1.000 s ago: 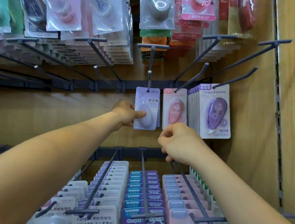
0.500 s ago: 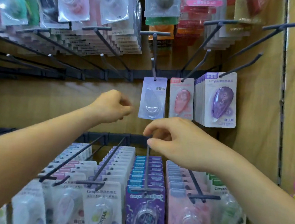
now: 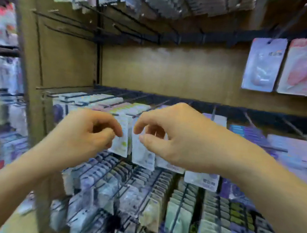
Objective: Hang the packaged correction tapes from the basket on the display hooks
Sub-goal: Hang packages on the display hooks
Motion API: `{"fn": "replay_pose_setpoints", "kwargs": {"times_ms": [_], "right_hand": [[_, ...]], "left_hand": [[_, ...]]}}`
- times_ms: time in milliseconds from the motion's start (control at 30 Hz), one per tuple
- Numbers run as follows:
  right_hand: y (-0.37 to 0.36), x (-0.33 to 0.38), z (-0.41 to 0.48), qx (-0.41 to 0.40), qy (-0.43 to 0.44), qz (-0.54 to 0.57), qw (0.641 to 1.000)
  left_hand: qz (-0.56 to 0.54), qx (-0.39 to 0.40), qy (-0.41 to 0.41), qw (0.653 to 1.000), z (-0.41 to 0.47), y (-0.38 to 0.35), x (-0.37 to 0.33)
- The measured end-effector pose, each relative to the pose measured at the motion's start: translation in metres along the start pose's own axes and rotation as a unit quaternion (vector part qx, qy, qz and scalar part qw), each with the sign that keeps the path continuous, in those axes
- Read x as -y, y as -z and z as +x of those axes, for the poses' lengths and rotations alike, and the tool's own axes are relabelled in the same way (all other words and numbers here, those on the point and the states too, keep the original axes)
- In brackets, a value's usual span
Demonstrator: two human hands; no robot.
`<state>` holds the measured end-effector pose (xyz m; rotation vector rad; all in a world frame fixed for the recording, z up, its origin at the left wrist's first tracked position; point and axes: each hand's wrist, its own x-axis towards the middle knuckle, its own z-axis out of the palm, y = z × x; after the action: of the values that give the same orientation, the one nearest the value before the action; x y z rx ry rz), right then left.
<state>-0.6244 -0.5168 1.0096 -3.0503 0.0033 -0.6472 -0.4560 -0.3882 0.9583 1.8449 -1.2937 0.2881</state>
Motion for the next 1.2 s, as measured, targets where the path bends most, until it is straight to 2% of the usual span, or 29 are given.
{"fn": "replay_pose_setpoints", "kwargs": {"times_ms": [100, 233, 367, 500, 633, 767, 967, 1200], "right_hand": [[-0.057, 0.037, 0.029, 0.06, 0.041, -0.002, 0.997], [-0.149, 0.086, 0.063, 0.177, 0.054, 0.023, 0.982], [-0.246, 0.135, 0.09, 0.289, 0.036, 0.068, 0.954], [-0.348, 0.174, 0.114, 0.362, -0.005, 0.118, 0.925], [-0.444, 0.207, 0.126, 0.404, -0.038, 0.15, 0.902], [-0.538, 0.229, 0.128, 0.425, -0.07, 0.192, 0.882], [-0.656, 0.225, 0.142, 0.427, -0.17, 0.261, 0.849], [-0.823, 0.203, 0.192, 0.447, -0.275, 0.305, 0.795]], "left_hand": [[0.061, 0.03, 0.043, 0.997, -0.039, 0.016, 0.051], [0.125, 0.079, 0.12, 0.982, -0.103, 0.042, 0.13], [0.133, 0.115, 0.215, 0.961, -0.184, 0.067, 0.213], [0.149, 0.129, 0.33, 0.923, -0.264, 0.087, 0.294], [0.132, 0.133, 0.446, 0.875, -0.341, 0.094, 0.362], [0.1, 0.091, 0.54, 0.831, -0.402, 0.086, 0.423], [0.089, 0.114, 0.623, 0.768, -0.449, 0.056, 0.51], [0.058, 0.088, 0.711, 0.695, -0.47, 0.008, 0.64]]}}
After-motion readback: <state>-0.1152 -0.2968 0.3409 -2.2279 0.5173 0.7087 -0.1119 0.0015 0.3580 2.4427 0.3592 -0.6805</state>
